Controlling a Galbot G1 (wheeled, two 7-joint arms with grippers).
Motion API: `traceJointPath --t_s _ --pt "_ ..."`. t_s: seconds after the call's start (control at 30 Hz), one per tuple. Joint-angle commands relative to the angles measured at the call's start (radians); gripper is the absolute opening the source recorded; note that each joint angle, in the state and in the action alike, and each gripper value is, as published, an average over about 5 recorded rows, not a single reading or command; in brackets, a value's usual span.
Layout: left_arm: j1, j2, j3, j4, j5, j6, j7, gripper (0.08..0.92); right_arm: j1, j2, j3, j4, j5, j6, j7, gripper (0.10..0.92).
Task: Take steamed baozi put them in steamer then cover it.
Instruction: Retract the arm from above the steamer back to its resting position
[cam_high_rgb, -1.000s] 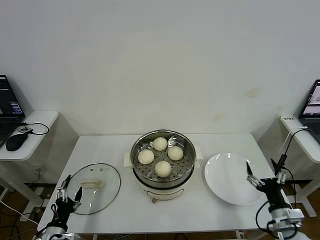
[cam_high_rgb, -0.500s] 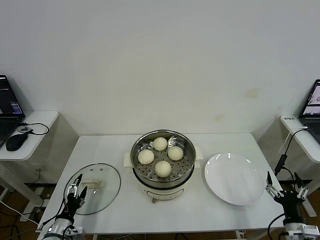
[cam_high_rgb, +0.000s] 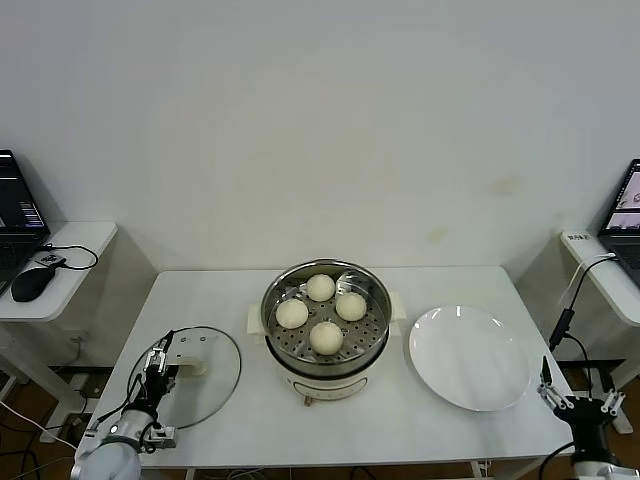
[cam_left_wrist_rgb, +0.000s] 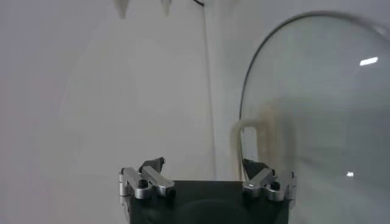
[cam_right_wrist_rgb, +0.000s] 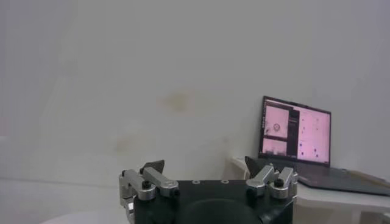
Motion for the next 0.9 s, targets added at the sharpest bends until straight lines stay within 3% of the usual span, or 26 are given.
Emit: traceJointPath --t_s 0.03,0.3,0.4,0.73,0.9 --pt "-0.086 0.001 0.023 0.085 0.014 -0.004 0.006 0.823 -0.006 0.015 0.0 -0.019 -0.011 0.015 0.0 0.823" --pt "-0.085 -0.006 0.021 0.095 0.008 -0.013 0.002 0.817 -0.008 0.014 -0.004 -0.023 -0.013 0.02 -0.004 0.823" --pt "-0.078 -0.006 0.022 0.091 -0.001 -0.015 0.011 0.771 -0.007 0.014 -0.009 -0.029 -0.015 0.022 -0.006 0.823" --pt "-0.05 -0.009 0.016 0.056 -0.037 -0.019 0.027 0.488 -0.001 0.003 -0.028 -0.039 -0.034 0.04 -0.015 0.823" --pt "-0.015 -0.008 -0.001 -0.02 -0.051 -0.016 0.031 0.341 0.0 0.0 -0.036 -0.042 -0.054 0.064 -0.019 0.823"
